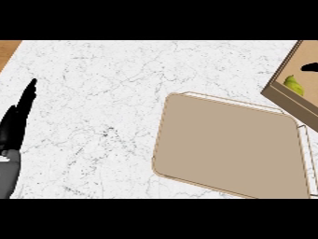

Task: Pick the pear from the tray and place it in the cardboard box

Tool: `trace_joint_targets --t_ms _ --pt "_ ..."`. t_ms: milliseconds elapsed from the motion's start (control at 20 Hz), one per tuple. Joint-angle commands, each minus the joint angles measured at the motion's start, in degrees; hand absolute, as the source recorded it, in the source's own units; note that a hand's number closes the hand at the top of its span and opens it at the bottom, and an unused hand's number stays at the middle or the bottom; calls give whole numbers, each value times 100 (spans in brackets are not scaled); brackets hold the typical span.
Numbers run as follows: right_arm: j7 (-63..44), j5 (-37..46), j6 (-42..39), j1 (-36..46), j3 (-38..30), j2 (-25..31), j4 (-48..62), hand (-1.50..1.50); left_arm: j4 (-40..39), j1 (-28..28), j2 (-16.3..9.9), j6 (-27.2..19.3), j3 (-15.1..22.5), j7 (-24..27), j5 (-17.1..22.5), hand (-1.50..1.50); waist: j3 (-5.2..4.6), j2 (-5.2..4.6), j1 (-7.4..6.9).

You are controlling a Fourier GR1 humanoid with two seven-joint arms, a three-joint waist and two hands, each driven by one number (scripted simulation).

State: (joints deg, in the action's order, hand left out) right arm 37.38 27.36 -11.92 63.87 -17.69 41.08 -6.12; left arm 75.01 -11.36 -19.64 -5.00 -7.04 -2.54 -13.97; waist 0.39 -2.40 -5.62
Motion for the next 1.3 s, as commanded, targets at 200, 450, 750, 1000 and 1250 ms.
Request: trace_joint_targets --t_ms 200,450,750,1000,1250 --pt "-68 -843 -522 106 -880 731 141 -150 -122 106 9 -69 -73 176 -12 0 -3 -7 68" --pt "74 -1047 -1091 -200 -1087 1086 234 -150 100 140 -56 59 -102 65 81 0 19 -29 -5" --pt "-12 -1207 -1543 -539 -1267 1864 283 -150 -4 159 -24 6 -156 104 94 0 30 -62 85" --pt "121 -1233 -1739 -898 -1298 2120 227 -150 30 168 24 -18 -105 67 54 0 47 -66 126" --pt "187 -1109 -1980 -1245 -1175 2350 139 -150 140 155 52 -54 -89 108 45 0 67 -62 137"
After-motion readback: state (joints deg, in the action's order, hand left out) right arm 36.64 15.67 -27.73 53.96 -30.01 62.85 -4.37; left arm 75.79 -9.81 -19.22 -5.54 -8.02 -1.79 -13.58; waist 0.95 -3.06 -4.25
